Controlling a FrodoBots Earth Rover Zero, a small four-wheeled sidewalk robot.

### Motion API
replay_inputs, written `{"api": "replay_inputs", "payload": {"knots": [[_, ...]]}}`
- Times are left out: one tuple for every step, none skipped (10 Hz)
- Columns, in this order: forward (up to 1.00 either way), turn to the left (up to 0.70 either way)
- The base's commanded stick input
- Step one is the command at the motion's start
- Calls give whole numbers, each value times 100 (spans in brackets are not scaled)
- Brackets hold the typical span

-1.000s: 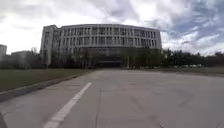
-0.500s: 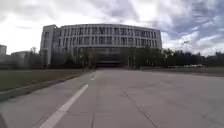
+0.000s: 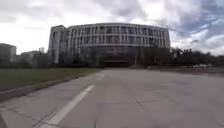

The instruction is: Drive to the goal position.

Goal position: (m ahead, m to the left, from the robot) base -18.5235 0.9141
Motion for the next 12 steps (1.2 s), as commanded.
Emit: {"api": "replay_inputs", "payload": {"knots": [[100, 9], [100, 19], [100, 10], [100, 11], [100, 6], [100, 0], [100, 11], [100, 8], [100, 19], [100, 18], [100, 7], [100, -16]]}}
